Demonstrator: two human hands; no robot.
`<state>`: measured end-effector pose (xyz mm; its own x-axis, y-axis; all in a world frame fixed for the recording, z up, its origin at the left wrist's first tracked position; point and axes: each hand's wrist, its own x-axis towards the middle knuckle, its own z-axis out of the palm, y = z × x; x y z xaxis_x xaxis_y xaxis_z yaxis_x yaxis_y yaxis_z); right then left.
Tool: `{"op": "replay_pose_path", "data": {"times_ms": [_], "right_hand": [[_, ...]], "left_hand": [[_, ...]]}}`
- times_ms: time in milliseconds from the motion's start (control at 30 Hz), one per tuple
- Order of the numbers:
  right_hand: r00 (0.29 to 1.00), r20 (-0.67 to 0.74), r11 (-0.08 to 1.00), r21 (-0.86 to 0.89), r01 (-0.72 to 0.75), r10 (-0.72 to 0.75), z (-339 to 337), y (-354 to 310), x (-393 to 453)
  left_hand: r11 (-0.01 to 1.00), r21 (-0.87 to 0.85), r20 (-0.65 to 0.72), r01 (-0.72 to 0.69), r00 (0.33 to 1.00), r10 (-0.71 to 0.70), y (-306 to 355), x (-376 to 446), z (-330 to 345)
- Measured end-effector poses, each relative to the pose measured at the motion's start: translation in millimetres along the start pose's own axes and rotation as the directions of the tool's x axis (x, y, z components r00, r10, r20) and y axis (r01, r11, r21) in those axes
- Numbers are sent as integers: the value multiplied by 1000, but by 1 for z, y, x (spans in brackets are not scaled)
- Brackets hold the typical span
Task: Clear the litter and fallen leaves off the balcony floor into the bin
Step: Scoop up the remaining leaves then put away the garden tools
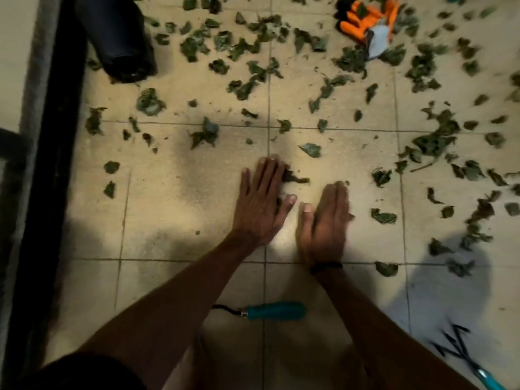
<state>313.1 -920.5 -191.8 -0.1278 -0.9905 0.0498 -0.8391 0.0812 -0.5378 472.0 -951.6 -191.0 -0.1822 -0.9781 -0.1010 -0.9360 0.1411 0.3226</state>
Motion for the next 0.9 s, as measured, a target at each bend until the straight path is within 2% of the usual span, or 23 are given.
{"op": "replay_pose_path", "data": {"times_ms": [67,133,167,233,267,333,367,400,433,467,533,600,667,700,767,833,900], "right_hand": [[995,36,988,125,88,-93,-3,-12,13],[991,-10,987,92,130,-130,-17,-12,28],[995,-50,995,46,89,-87,-28,-2,32],[983,-150,991,-60,-120,110,-54,36,35],[949,-209,960,-99,-261,237,-67,63,35],[822,-300,836,-115,-536,485,-94,117,27],[759,-303,776,-89,-624,576,-105,138,21],[727,-284,746,-57,-664,626,-112,150,15],[732,-255,751,-35,-660,631,-115,154,9],[769,-229,784,-40,-620,596,-114,154,4],[879,-147,877,-98,-470,454,-102,139,1],[957,-58,954,-82,-289,285,-86,115,7],[990,-42,990,-38,-135,133,-76,94,14],[991,-79,994,-20,-112,110,-75,89,16],[954,-201,974,4,-227,223,-80,93,13],[849,-317,899,26,-438,423,-90,112,0],[735,-366,800,49,-597,571,-103,143,-16]], "left_hand": [[994,-49,-1,-95,995,95,12,9,4],[994,-85,-40,-66,997,63,7,16,-4],[996,-81,-46,-35,998,31,-1,16,-9],[998,-62,-24,-27,999,26,-16,5,-17],[997,-55,-7,-60,998,60,-22,-4,-21],[990,-39,43,-133,990,135,-20,-19,-20],[989,-11,58,-146,987,147,-14,-24,-16],[990,26,65,-141,988,140,-6,-26,-10],[990,55,69,-128,990,124,2,-22,-4],[990,66,72,-125,990,120,14,-13,3],[984,60,73,-169,984,165,41,10,16],[959,60,98,-276,958,270,70,32,25],[914,51,107,-402,912,396,93,48,30],[903,35,99,-429,900,424,101,53,28],[927,-16,61,-374,925,374,101,60,23],[970,-18,15,-241,970,241,90,67,15],[995,-8,-13,-95,995,95,71,74,10]]}}
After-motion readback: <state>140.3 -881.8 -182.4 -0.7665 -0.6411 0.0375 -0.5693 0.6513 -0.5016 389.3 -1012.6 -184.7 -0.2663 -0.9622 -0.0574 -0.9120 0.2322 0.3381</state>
